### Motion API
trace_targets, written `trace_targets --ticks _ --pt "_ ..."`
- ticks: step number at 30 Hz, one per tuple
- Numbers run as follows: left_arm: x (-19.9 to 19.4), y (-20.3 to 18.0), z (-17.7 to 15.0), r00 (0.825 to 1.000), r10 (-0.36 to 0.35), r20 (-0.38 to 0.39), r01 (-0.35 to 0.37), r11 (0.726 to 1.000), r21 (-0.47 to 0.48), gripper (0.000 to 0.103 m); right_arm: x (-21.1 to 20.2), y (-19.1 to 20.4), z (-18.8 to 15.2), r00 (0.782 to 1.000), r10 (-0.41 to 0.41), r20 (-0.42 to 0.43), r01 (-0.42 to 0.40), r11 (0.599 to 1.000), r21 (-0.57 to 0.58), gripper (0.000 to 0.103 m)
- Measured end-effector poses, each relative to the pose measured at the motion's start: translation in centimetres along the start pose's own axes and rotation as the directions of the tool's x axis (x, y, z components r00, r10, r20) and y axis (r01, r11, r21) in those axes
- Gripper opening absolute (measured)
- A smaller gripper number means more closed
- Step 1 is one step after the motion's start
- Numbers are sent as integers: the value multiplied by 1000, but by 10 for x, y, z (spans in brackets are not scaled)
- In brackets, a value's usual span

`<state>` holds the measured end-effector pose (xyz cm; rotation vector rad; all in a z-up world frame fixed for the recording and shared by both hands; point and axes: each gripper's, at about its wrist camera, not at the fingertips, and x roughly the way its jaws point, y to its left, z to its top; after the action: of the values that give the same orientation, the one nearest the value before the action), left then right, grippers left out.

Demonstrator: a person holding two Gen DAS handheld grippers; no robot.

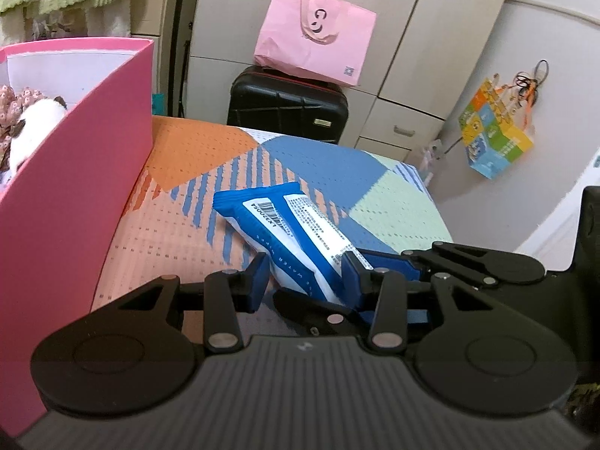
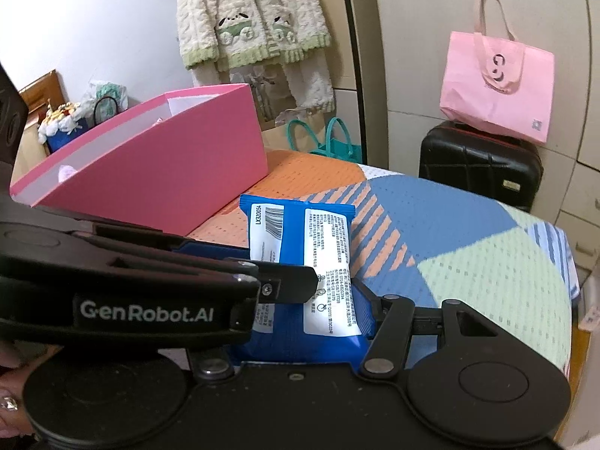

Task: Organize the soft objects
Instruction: 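Lift and carry the blue wipes pack with the left tool over the box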

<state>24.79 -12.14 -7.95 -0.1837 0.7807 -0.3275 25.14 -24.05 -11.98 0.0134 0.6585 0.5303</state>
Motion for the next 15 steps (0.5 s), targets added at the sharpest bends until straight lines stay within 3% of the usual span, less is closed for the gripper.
trace_targets --ticks 15 --pt "-54 5 -27 995 -104 -1 104 994 24 42 -44 39 -23 999 -31 -8 32 993 110 63"
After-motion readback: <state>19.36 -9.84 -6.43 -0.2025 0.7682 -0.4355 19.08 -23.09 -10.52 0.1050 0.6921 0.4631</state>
